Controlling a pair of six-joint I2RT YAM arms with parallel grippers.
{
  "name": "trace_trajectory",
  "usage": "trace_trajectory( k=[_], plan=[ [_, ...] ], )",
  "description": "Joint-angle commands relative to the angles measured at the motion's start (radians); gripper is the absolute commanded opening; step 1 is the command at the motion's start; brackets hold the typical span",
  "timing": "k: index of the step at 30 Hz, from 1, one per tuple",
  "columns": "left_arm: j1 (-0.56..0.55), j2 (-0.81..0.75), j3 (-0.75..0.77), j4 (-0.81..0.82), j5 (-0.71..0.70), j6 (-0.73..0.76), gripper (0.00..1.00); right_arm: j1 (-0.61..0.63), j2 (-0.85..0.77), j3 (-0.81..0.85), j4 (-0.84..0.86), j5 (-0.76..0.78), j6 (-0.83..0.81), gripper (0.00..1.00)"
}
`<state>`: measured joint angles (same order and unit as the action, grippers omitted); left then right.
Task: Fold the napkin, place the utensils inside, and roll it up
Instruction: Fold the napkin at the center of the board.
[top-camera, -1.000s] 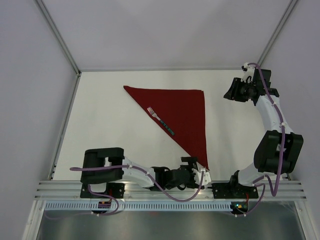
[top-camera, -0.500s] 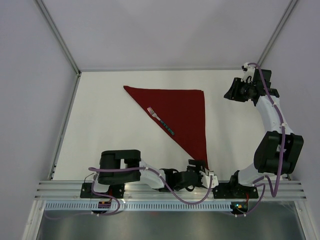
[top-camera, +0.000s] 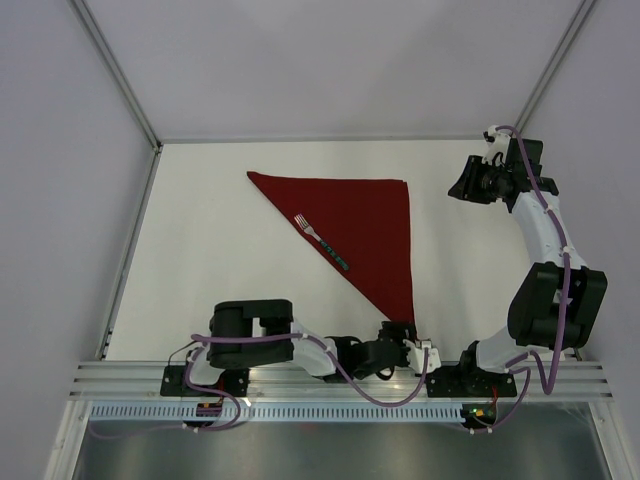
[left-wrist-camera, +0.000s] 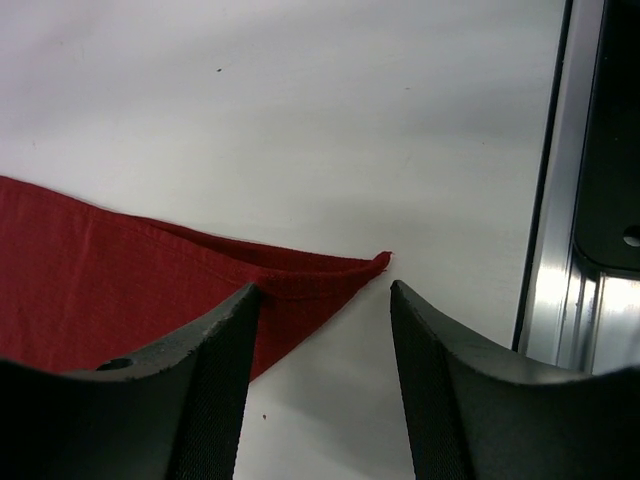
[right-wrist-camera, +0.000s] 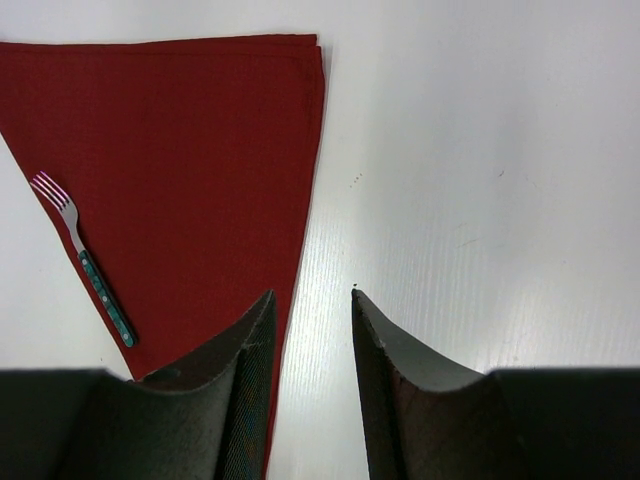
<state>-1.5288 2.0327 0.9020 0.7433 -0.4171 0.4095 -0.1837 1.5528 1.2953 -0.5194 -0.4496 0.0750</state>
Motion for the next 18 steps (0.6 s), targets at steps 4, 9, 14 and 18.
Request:
trace_trajectory(
  k=[4,9,14,18],
  plan=[
    [0.024,0.035,0.023,0.015,0.023,-0.027,0.55,-0.003,-0.037,-0.011,0.029,-0.012,0.003,0.41],
    [0.036,0.041,0.046,-0.041,0.050,-0.057,0.49,-0.003,-0.039,-0.014,0.030,-0.014,0.005,0.41],
    [0.044,0.046,0.075,-0.094,0.086,-0.089,0.41,-0.003,-0.039,-0.016,0.030,-0.015,0.005,0.41],
    [0.045,0.035,0.104,-0.139,0.118,-0.115,0.17,-0.003,-0.039,-0.017,0.032,-0.015,0.005,0.41]
  ],
)
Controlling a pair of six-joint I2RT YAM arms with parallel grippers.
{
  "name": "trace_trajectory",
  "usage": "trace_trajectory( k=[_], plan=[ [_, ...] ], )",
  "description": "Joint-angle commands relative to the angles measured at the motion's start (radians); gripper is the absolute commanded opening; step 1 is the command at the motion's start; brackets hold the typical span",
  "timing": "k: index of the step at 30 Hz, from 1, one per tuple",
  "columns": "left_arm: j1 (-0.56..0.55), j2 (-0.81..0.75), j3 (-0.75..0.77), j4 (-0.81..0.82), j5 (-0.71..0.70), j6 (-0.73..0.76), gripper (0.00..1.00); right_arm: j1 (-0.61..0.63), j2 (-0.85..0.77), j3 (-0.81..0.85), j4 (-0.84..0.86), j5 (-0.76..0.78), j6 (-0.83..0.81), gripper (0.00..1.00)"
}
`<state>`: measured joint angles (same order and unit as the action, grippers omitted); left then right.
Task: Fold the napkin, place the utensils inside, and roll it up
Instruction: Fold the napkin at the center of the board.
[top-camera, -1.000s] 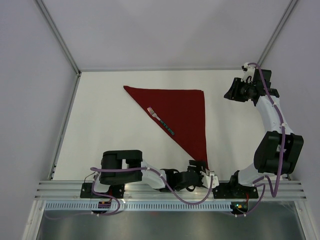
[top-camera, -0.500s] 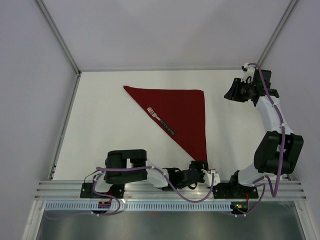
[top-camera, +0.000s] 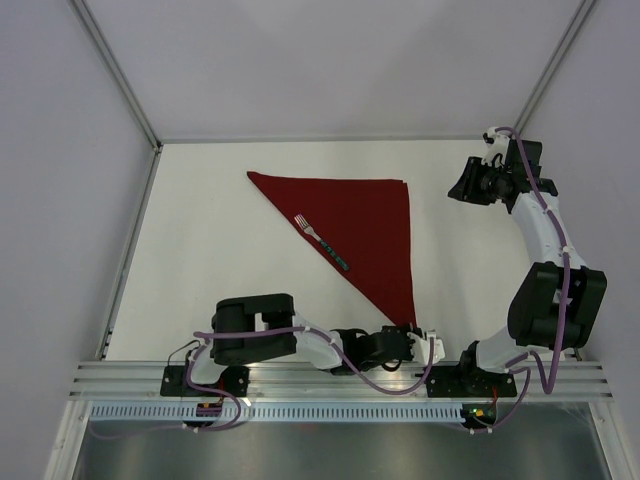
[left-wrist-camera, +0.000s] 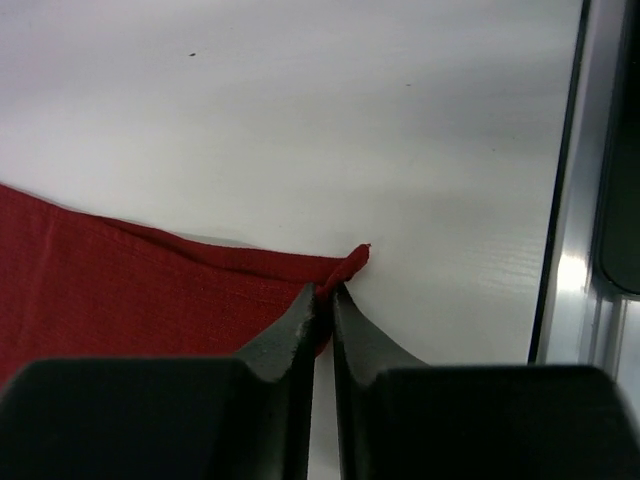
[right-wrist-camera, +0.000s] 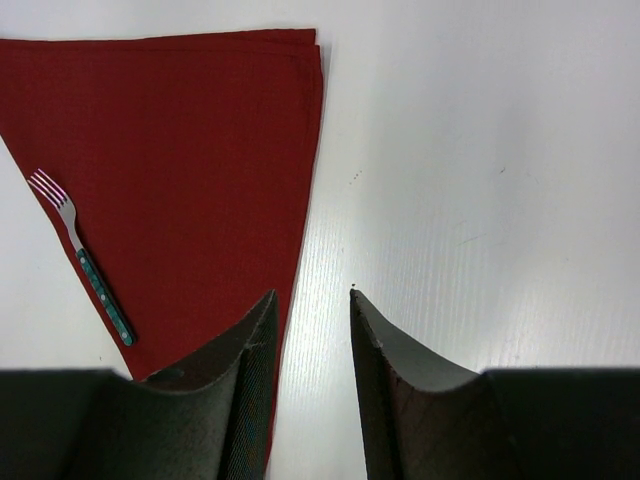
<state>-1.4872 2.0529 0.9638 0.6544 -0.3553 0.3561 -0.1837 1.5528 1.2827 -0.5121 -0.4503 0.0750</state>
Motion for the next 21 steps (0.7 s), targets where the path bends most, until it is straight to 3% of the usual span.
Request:
trace_trajectory(
  k=[1,3,11,21],
  plan=[
    [0.004,0.015,0.047,-0.059,0.065,-0.069,0.13,-0.003,-0.039,-0.003,0.023,-0.014,0.008,0.40],
    [0.004,0.010,0.064,-0.081,0.078,-0.089,0.02,-0.003,-0.040,-0.005,0.024,-0.014,0.006,0.40],
    [0.005,-0.007,0.095,-0.101,0.217,-0.232,0.02,-0.003,-0.048,-0.006,0.023,-0.014,0.006,0.40],
    [0.054,-0.094,0.076,-0.058,0.222,-0.438,0.02,-0.003,-0.045,-0.008,0.023,-0.014,0.006,0.40]
  ],
)
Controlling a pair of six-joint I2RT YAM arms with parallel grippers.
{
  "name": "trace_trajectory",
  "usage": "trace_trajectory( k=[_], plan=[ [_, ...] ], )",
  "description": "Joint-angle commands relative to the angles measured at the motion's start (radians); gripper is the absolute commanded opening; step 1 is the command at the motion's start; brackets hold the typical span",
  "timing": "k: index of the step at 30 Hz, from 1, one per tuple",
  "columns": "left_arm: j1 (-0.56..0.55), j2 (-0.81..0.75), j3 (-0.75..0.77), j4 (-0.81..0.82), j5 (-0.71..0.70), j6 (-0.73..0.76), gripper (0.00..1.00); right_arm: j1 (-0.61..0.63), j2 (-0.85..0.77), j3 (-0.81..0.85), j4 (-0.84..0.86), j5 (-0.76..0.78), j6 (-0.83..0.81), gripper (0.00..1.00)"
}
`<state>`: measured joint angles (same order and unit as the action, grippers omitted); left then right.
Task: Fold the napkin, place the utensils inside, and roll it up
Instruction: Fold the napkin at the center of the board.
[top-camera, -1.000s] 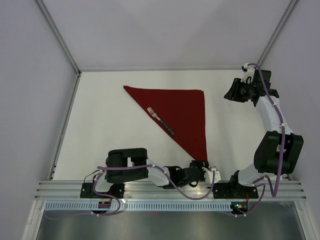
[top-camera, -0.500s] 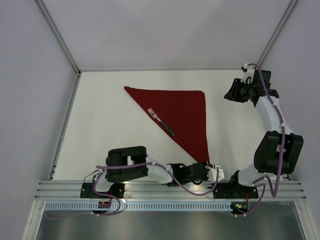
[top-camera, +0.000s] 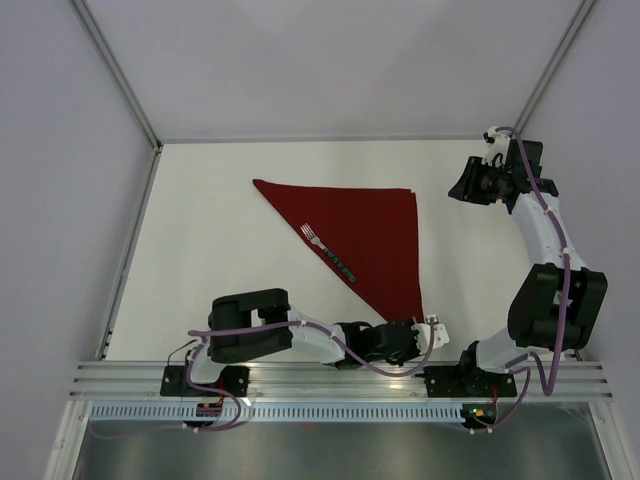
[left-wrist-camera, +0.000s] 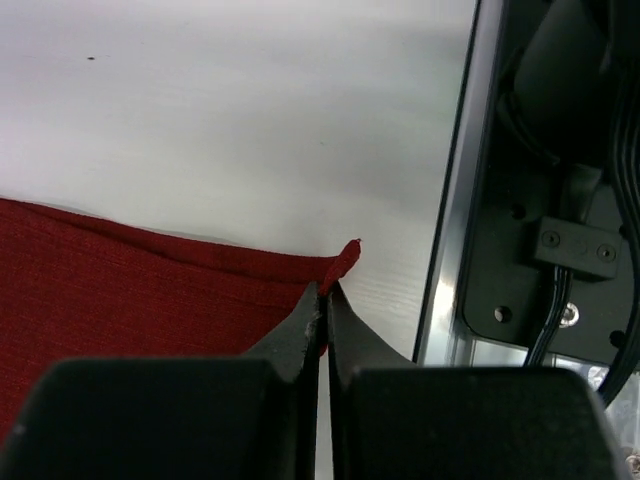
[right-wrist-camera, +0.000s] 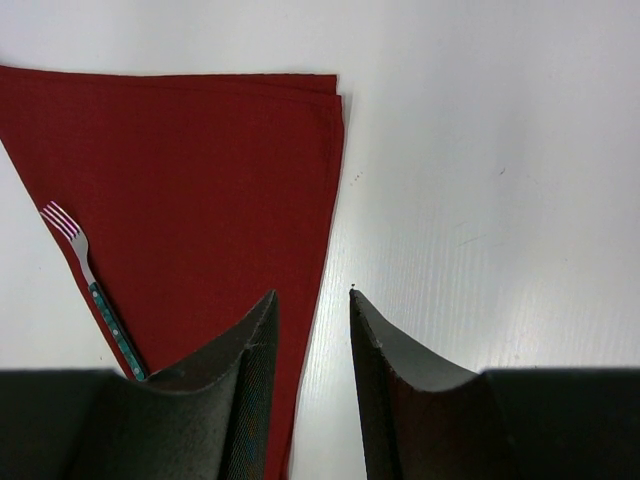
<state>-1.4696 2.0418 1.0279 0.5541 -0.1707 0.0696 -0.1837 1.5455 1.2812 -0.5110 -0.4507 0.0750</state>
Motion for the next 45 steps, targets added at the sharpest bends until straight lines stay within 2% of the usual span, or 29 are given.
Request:
trace_trajectory(
  k=[1,6,12,16,22,28,45],
  plan=[
    [0.073,-0.100,0.002,0.053,0.065,-0.180,0.02,-0.003,-0.038,-0.006,0.022,-0.014,0.006,0.40],
    [0.218,-0.207,-0.097,0.153,0.143,-0.377,0.02,-0.003,-0.039,-0.008,0.022,-0.016,0.009,0.40],
    [0.454,-0.281,-0.207,0.214,0.206,-0.612,0.02,-0.003,-0.039,-0.006,0.022,-0.028,0.014,0.40],
    [0.622,-0.315,-0.242,0.195,0.234,-0.688,0.02,-0.003,-0.039,-0.008,0.022,-0.034,0.017,0.40],
    [0.781,-0.353,-0.253,0.143,0.266,-0.731,0.02,-0.003,-0.039,-0.008,0.020,-0.042,0.020,0.40],
    [0.868,-0.367,-0.236,0.083,0.274,-0.728,0.02,-0.003,-0.038,-0.006,0.019,-0.045,0.020,0.40],
    [0.989,-0.336,-0.226,0.033,0.327,-0.740,0.02,0.000,-0.024,-0.006,0.017,-0.043,0.016,0.40]
  ],
)
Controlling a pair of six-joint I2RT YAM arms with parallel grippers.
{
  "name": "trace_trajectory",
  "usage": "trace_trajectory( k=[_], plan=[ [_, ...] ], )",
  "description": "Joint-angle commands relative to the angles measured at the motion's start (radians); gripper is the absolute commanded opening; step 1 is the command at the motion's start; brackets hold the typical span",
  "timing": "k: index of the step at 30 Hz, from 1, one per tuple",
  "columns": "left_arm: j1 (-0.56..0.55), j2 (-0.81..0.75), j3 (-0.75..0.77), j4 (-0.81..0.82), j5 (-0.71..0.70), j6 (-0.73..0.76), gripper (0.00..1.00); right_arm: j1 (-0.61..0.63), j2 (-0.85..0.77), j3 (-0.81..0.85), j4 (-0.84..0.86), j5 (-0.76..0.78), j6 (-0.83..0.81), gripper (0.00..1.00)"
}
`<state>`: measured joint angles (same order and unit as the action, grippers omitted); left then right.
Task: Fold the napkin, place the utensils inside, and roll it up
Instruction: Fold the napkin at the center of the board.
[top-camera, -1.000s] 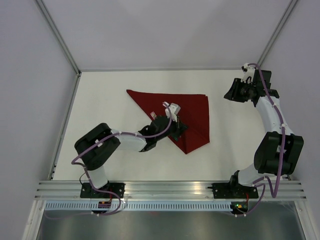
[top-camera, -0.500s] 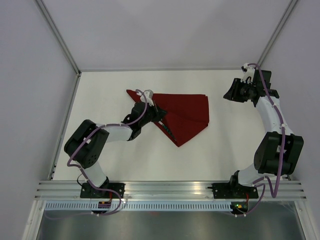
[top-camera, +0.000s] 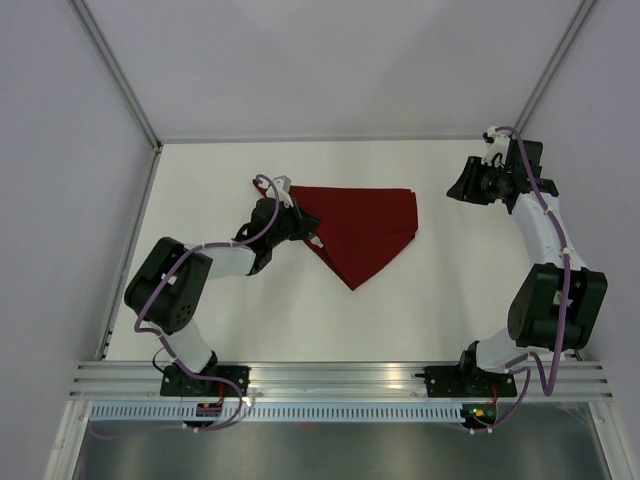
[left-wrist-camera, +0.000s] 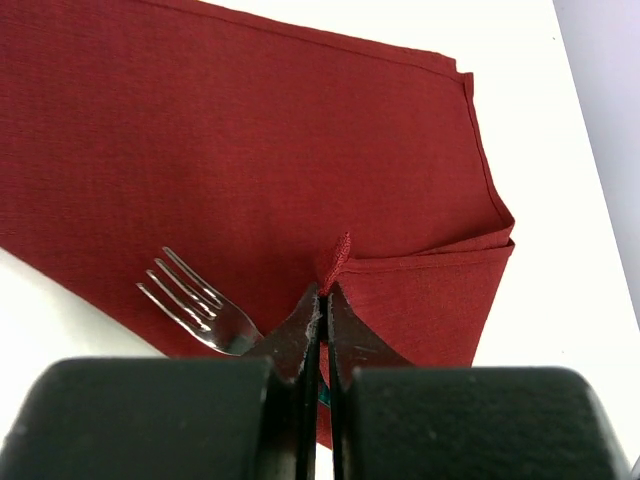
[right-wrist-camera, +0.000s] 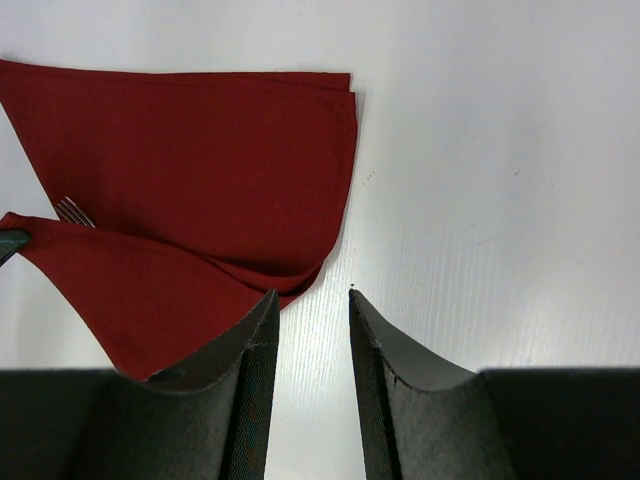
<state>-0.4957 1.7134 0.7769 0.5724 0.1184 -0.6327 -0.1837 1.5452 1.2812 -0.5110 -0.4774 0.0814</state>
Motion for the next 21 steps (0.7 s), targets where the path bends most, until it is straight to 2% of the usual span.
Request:
trace_trajectory(
  k=[1,15,21],
  plan=[
    [0.019,-0.008,0.024,0.015,0.040,-0.036,0.02,0.000,-0.025,-0.006,0.017,-0.015,0.009,0.40],
    [0.065,0.031,0.008,0.034,0.066,-0.058,0.02,0.013,-0.010,-0.006,0.019,-0.003,0.003,0.40],
    [0.078,0.060,0.021,0.037,0.078,-0.067,0.18,0.016,-0.007,-0.006,0.016,-0.003,0.000,0.40]
  ],
)
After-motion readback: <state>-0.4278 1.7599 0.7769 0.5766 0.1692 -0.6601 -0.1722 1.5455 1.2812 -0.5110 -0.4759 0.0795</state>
